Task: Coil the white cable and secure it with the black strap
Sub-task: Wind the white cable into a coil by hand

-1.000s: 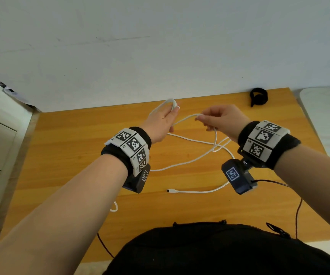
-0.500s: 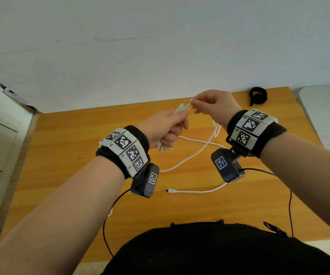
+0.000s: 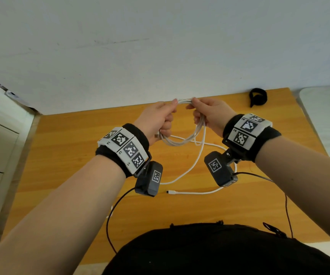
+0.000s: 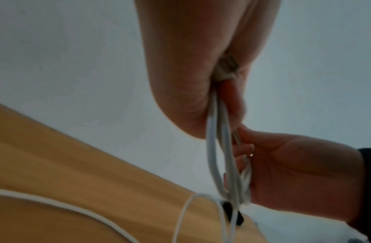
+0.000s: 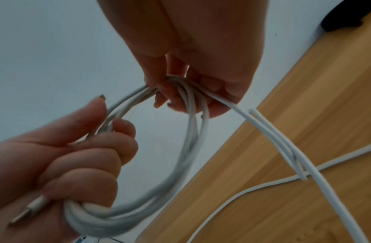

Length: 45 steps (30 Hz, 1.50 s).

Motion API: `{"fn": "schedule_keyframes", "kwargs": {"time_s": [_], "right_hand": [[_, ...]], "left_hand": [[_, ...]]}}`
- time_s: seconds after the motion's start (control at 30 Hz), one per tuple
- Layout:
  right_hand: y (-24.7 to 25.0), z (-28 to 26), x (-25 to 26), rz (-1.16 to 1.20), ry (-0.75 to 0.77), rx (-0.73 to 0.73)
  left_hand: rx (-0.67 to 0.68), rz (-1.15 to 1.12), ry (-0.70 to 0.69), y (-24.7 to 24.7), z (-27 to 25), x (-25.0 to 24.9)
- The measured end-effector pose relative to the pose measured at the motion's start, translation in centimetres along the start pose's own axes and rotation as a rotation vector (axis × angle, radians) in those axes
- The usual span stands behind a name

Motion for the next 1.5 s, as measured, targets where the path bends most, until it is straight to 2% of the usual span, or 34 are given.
{"fn": "schedule_keyframes", "kwargs": {"time_s": [0.2, 0.37, 0.47, 0.57, 0.77, 0.9, 0.97, 1.17, 1.33, 1.43, 1.5], "right_hand": [[0.5, -0.3, -0.9, 0.061, -0.035, -0.003], [1.0, -0.9, -2.3, 0.081, -0.168, 0.037], [1.4, -1.4, -3.6, -0.203, -0.18, 0.059], [2.0, -1.4, -4.4, -0.45, -0.146, 0.015], [2.3, -1.3, -5.3, -0.367, -0.187, -0.034], [2.2, -1.4, -5.1, -0.334, -0.099, -0.083], [2.1, -1.6, -4.9, -0.371, -0.038, -0.124], [1.1, -1.6, -4.2, -0.565, 0.022, -0.181], [0.3, -1.9, -4.5, -0.714, -0.013, -0.043], [-0.1, -2.5, -5.1, -0.754, -0.101, 0.072], [-0.2, -2.9, -5.6, -0.862, -0.184, 0.155]], "left_hand": [[-0.039, 0.038, -0.019, -0.1, 0.0, -0.6], [-0.12, -0.19, -0.014, 0.9, 0.3, -1.3], [-0.165, -0.336, 0.007, 1.5, 0.6, -1.5], [-0.178, -0.376, -0.01, 1.7, 0.7, -1.8], [-0.166, -0.517, 0.009, 1.3, 1.0, -1.7], [-0.168, -0.619, 0.024, 1.0, 1.1, -1.8], [-0.16, -0.639, 0.029, 0.9, 1.1, -1.9], [-0.089, -0.664, 0.046, 0.2, 1.1, -1.9], [-0.173, -0.685, -0.01, 0.6, 1.4, -2.0], [-0.267, -0.704, -0.045, 1.1, 1.7, -2.2], [-0.314, -0.706, -0.062, 1.4, 1.9, -2.3]]}}
Point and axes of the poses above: each hand's wrist, its own z-axis towards the middle knuckle, its own y-axis out of the back of the hand, x = y × z, the point moved 3 cm from there along z, towards the middle knuckle, and after that the axes turned 13 degrees about z, right-handed, at the moved point
